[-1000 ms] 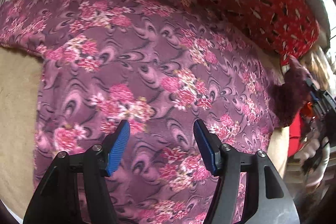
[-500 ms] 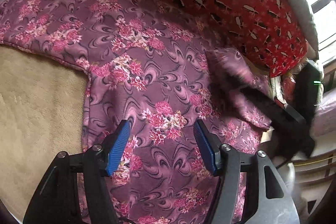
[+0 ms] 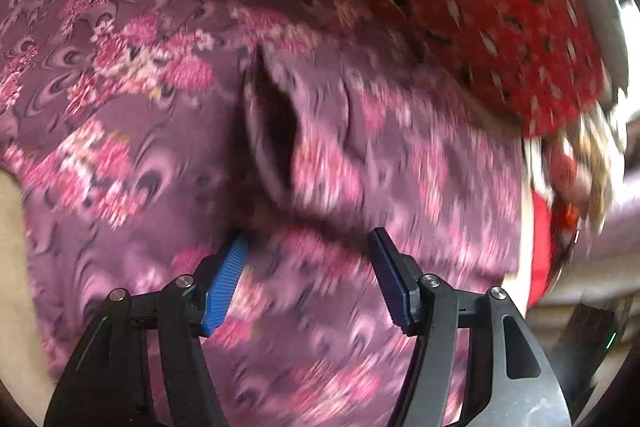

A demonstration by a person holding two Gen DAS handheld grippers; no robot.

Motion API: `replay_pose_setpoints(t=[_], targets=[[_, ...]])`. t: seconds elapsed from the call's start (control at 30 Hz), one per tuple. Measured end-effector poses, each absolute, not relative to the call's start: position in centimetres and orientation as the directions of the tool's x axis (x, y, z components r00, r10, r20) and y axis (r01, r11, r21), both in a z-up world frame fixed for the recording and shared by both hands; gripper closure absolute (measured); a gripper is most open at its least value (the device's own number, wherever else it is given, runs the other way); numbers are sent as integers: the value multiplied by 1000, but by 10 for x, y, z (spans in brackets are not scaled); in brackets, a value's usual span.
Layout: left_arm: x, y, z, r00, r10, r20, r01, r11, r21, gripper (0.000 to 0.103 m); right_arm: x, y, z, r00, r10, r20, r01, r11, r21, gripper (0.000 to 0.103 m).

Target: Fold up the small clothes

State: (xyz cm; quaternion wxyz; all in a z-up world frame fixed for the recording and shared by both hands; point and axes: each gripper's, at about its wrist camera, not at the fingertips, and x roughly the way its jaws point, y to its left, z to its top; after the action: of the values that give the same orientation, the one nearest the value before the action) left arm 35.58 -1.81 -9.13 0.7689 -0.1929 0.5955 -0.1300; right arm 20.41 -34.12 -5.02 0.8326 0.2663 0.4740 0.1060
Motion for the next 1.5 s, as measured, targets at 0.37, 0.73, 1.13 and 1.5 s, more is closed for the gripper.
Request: replay_pose_setpoints(t=[0.37,0.73,1.13,1.5], targets=[[364,21,-33,484,-285,-827,-80,927,-366,98,209,-462,-48,678,233,-697,328,752,571,45],[364,26,-90,321,-283,-904,-96,940,-328,91,239,-436,-70,670,230,-706,264,815,516,98],[367,40,-79,344,-291,-893,-118,930,-349,84,254,-366,-27,639,229,-734,167,891,423,80],[354,168,-56,464,-303,-833,-234,865,-445,63,308,-183,-41,496,376,-782,-129,923,362,75]])
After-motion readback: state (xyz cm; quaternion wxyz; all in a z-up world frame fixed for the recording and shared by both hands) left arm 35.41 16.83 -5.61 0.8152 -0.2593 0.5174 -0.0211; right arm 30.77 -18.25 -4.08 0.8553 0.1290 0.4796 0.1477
